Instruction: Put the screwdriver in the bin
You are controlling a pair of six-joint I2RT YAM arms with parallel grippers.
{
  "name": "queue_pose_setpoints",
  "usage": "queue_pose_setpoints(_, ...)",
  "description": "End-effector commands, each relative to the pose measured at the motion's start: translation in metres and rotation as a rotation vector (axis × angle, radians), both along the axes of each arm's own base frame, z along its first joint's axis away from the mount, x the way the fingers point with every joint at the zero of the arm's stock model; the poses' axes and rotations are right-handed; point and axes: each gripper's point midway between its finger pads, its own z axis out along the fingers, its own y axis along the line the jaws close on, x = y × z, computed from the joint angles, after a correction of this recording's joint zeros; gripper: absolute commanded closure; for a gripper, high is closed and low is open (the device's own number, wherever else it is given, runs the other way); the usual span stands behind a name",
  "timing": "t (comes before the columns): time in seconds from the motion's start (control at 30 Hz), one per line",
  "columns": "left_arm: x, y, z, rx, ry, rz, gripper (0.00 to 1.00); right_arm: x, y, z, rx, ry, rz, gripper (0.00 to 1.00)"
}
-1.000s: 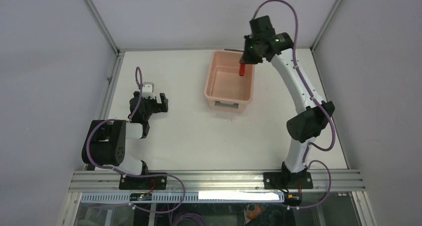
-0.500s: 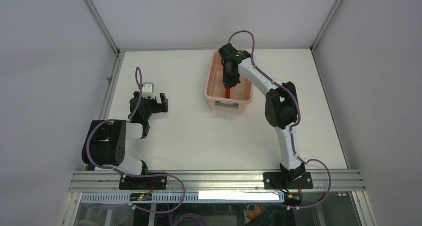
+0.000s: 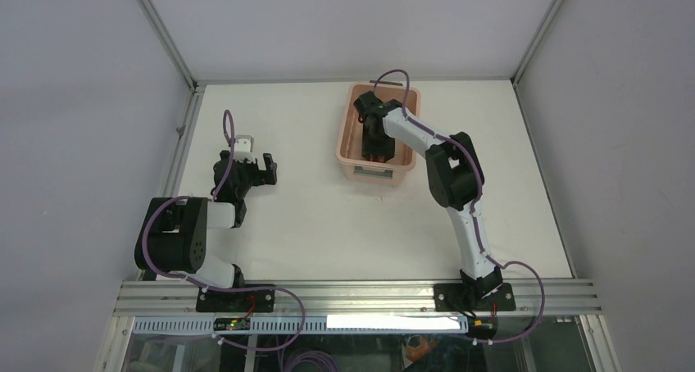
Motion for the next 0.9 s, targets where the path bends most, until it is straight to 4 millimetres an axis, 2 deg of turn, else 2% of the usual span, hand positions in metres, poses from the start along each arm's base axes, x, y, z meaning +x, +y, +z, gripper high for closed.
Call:
queue_pose_setpoints(0.0, 0.012, 0.001, 0.021, -0.012, -0.080, 0.001, 0.01, 0.013, 0.001, 0.026, -0.008, -0.104, -0.028, 0.46)
queue_pose_setpoints(0.13, 0.012, 0.001, 0.021, -0.012, -0.080, 0.001, 0.01, 0.016, 0.003, 0.065, -0.021, -0.177, -0.004, 0.32)
queue_pose_setpoints(0.3, 0.012, 0.001, 0.021, -0.012, -0.080, 0.001, 0.01, 0.013, 0.007, 0.132, 0.006, -0.307, 0.042, 0.02)
queue_pose_setpoints(0.4, 0.012, 0.001, 0.021, -0.012, -0.080, 0.001, 0.01, 0.008, 0.005, 0.177, 0.051, -0.396, 0.078, 0.01)
queue_pose_setpoints(0.6, 0.012, 0.001, 0.021, -0.012, -0.080, 0.001, 0.01, -0.007, -0.007, 0.248, 0.105, -0.560, 0.174, 0.01)
queue_pose_setpoints(0.67, 0.012, 0.001, 0.021, -0.012, -0.080, 0.001, 0.01, -0.014, -0.025, 0.259, 0.079, -0.617, 0.181, 0.01)
queue_pose_setpoints(0.73, 0.012, 0.001, 0.021, -0.012, -0.080, 0.001, 0.01, -0.014, -0.061, 0.268, 0.037, -0.677, 0.104, 0.01)
queue_pose_setpoints(0.77, 0.012, 0.001, 0.021, -0.012, -0.080, 0.001, 0.01, -0.016, -0.075, 0.267, 0.034, -0.688, 0.078, 0.01)
queue_pose_setpoints(0.8, 0.012, 0.001, 0.021, -0.012, -0.080, 0.001, 0.01, -0.016, -0.098, 0.267, 0.037, -0.695, 0.035, 0.01)
queue_pose_setpoints(0.87, 0.012, 0.001, 0.021, -0.012, -0.080, 0.001, 0.01, -0.024, -0.127, 0.258, 0.074, -0.713, 0.013, 0.01)
